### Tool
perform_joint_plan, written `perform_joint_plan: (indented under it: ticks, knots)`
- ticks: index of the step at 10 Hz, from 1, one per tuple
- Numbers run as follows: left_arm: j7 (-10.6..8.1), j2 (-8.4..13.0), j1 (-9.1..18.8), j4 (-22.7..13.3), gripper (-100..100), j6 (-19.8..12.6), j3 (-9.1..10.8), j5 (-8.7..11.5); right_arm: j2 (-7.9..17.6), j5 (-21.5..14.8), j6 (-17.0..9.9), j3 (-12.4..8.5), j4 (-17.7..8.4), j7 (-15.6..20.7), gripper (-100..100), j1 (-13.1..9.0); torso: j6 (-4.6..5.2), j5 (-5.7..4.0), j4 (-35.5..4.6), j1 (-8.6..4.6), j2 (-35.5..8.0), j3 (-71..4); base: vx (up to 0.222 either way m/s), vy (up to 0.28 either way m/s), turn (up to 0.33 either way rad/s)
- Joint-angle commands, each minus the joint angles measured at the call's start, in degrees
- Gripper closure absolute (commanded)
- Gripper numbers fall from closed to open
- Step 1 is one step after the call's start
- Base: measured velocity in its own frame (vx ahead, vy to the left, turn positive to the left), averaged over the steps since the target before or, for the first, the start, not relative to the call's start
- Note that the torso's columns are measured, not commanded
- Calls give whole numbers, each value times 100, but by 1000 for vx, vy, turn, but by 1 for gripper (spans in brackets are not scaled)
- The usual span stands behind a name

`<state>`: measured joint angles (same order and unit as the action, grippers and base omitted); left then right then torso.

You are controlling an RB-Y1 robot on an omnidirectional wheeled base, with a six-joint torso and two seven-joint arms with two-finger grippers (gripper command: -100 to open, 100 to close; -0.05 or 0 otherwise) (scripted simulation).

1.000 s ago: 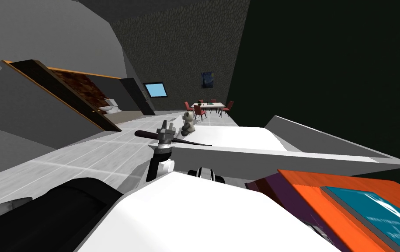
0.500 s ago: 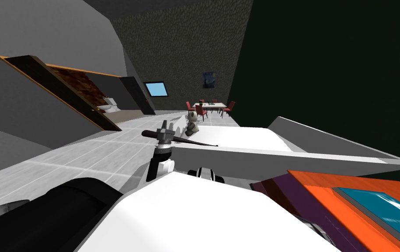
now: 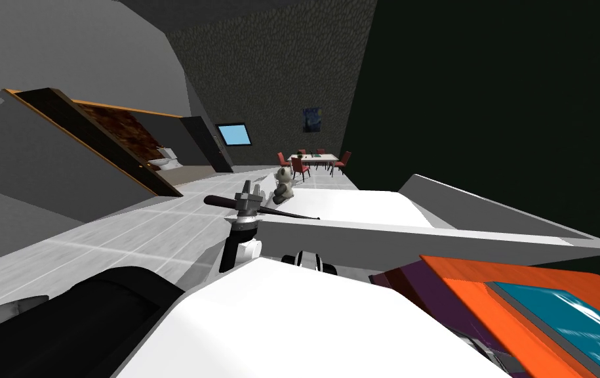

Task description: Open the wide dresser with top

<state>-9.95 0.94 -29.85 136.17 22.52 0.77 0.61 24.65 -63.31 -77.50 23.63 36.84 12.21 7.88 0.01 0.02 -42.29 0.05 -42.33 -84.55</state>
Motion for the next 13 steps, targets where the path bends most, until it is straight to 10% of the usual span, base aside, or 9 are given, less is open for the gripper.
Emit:
perform_joint_plan:
  ticks: [1, 2, 3, 9, 10, 13]
  knots:
    - [0, -1, 0, 0, 0, 0, -1, 0, 30, 34, 77, -16, -35, -17, -100, -9, -1, 6, -1, 31, -2, 2, 16, -125, 19]
    - [0, -1, 0, 0, 0, 0, -1, 0, 9, 16, 34, -7, -34, -13, -100, -12, -2, 4, 0, 4, 3, -2, 7, -77, 18]
    - [0, -1, 0, 0, 0, 0, -1, 0, 13, 18, 45, -8, -40, -18, 100, -14, -1, 0, 1, 11, 3, -2, 1, -13, -1]
    - [0, -4, 1, 1, 0, 0, -4, 0, 75, 51, 75, -32, 89, 121, 100, -38, -1, -1, 2, -4, 8, -4, -22, 167, -11]
    - [0, -2, 1, 1, 0, 0, -3, 0, 82, 50, 94, -29, 72, 99, -100, -23, 0, -11, 3, -46, 12, -7, -11, -63, -10]
    - [0, 0, 0, 0, 0, 0, 0, 0, 93, 46, 115, -25, 44, 61, -100, -3, 0, -12, 0, -37, -1, 1, -27, -159, -2]
